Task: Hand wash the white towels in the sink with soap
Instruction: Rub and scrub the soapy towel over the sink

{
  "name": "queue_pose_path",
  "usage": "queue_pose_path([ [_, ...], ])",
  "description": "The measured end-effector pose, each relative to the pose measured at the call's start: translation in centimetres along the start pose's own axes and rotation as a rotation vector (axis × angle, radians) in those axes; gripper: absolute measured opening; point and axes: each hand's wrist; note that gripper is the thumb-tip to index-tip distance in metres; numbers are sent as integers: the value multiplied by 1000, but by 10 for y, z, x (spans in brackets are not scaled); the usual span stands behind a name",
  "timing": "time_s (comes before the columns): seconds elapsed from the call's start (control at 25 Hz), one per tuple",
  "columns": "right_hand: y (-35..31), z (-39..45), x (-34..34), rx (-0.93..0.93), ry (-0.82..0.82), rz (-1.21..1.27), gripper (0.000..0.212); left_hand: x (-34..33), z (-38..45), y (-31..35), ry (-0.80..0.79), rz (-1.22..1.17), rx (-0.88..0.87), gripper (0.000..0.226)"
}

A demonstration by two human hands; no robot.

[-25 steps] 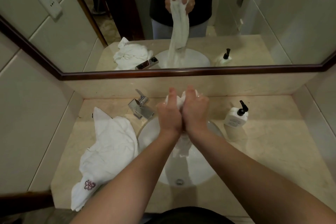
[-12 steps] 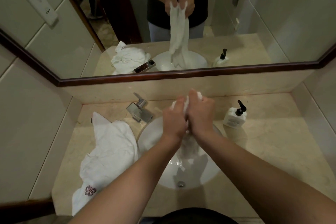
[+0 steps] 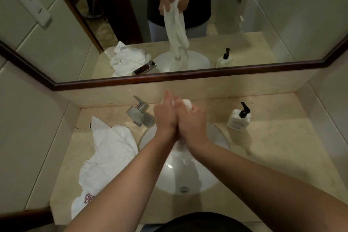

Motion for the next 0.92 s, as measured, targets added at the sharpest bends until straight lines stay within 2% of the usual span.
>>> queue_pose_path([
  [0.12, -5, 12, 3, -76, 121, 22, 41, 3, -3, -7, -84, 155, -110, 48],
  [0.24, -5, -8, -5, -8, -4, -2, 38, 11, 3, 2, -32, 69, 8, 47],
  [0.28, -3, -9, -7, 11, 0, -16, 39, 13, 5, 1, -49, 55, 6, 48],
  [0.4, -5, 5, -10, -37, 181, 18, 44, 15, 3, -2, -123, 171, -63, 45],
  [0.52, -3, -12, -22, 25, 91, -48, 38, 23, 14, 3, -64, 120, 44, 48],
  [0.68, -10, -8, -27, 5, 152, -17, 43, 36, 13, 0, -230, 135, -16, 51],
  [0.84, -1, -29, -53, 29, 34, -112, 41, 55, 28, 10, -150, 59, 85, 51],
  [0.92, -5, -19, -54, 15, 168, -67, 44, 60, 26, 5, -238, 121, 21, 51],
])
Point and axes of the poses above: each hand's wrist, its own z-axis towards the middle knuckle, its own x-axis out of the back of the hand, y = z × x, and after that the axes turned 5 degrees about x, right-handed
